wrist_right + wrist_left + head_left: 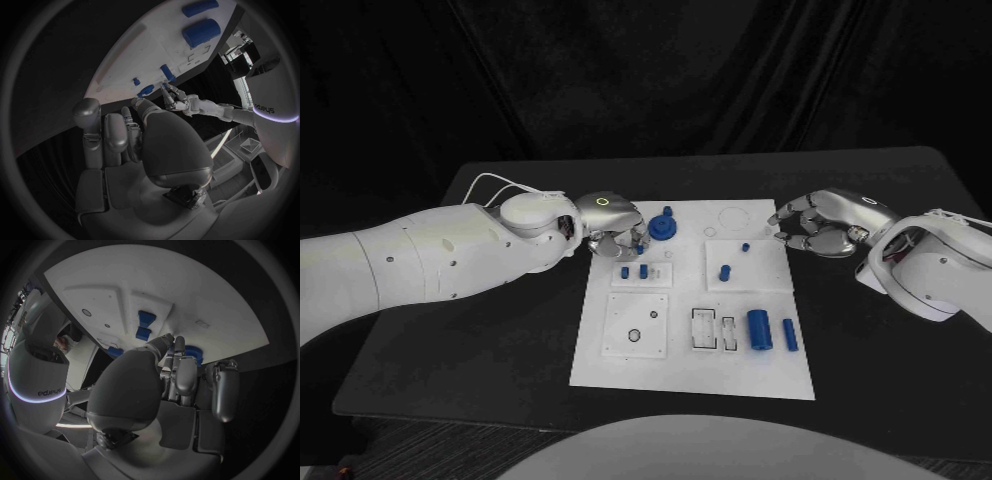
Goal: Assemble the parts on the task board
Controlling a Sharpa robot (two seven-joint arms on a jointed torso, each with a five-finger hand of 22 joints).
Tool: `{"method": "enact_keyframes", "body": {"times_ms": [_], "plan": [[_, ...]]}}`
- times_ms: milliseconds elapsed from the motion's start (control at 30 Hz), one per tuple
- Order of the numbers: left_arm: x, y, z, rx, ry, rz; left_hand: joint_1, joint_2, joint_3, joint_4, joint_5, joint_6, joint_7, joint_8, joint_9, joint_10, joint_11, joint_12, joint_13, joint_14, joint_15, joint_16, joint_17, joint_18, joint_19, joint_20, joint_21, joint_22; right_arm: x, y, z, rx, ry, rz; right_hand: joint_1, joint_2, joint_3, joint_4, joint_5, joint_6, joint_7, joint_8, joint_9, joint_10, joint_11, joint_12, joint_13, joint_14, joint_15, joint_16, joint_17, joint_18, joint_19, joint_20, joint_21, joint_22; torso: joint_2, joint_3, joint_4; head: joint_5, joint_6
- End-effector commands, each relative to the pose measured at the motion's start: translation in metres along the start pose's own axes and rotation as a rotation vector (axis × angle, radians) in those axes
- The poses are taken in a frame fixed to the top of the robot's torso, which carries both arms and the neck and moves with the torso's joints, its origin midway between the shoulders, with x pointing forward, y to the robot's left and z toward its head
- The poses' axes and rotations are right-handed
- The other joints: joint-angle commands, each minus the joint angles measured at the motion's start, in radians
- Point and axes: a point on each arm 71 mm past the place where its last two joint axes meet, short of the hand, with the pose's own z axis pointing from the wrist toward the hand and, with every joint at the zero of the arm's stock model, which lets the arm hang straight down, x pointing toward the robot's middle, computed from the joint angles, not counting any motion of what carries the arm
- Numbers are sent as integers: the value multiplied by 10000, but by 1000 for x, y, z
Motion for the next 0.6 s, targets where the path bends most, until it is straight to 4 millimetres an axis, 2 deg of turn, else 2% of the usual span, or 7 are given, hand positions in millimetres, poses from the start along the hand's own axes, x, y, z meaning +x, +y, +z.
{"method": "enact_keyframes", "body": {"times_ms": [33, 200, 367, 467, 600], "plan": [[4, -1, 1, -17, 201, -83, -32, -46, 2, -41, -41, -185, -8, 16, -47, -16, 53, -63, -14, -104, -11, -74, -47, 90, -35, 34, -61, 2112, 1, 0, 0, 111, 60, 6, 70, -4, 62, -20, 37, 6, 6, -54, -14, -71, -13, -32, 407, 236, 9, -48, -10, 135, 2, 8, -57, 803, 3, -2, 1, -3, -1], [4, 0, 1, -89, 232, -95, -49, -145, -17, -80, -246, -624, -84, 6, -188, -13, 30, -121, -5, -155, -16, -103, -83, 105, -85, 44, -124, 2094, 1, -1, -1, 120, 55, 7, 70, -4, 62, -20, 37, 6, 6, -54, -14, -71, -13, -32, 407, 236, 9, -48, -10, 135, 2, 8, -57, 803, 2, 0, 6, 0, -1], [5, 2, -1, -190, 239, -94, -202, -329, -114, -18, -716, -1511, -292, 8, -447, -31, 42, -189, 58, -234, -8, -164, -174, 123, -148, 53, -207, 2070, 1, -1, -1, 126, 43, 6, 72, -11, 69, -28, 38, 1, 5, -58, -16, -84, -14, -46, 388, 234, 8, -56, -20, 136, 0, 8, -67, 802, 1, 1, -3, 15, -1], [5, 3, -2, -247, 228, -89, -240, -386, -147, 13, -836, -1804, -363, 17, -530, -45, 49, -214, 93, -253, -1, -177, -192, 126, -158, 59, -224, 2066, 1, -1, -1, 126, 30, 6, 72, -11, 69, -28, 38, 1, 5, -58, -16, -84, -14, -46, 388, 234, 8, -56, -20, 136, 0, 8, -67, 802, 0, 2, 1, 15, -1], [5, 5, -3, -313, 226, -88, -261, -400, -163, 29, -875, -1837, -371, 32, -540, -45, 51, -217, 104, -265, 0, -190, -213, 129, -169, 61, -239, 2062, 1, -1, -1, 132, 20, 4, 76, -27, 83, -44, 40, -11, 5, -67, -21, -89, -17, -50, 382, 233, 7, -56, -18, 138, -2, 7, -79, 801, 2, 2, 6, 12, -1]]}}
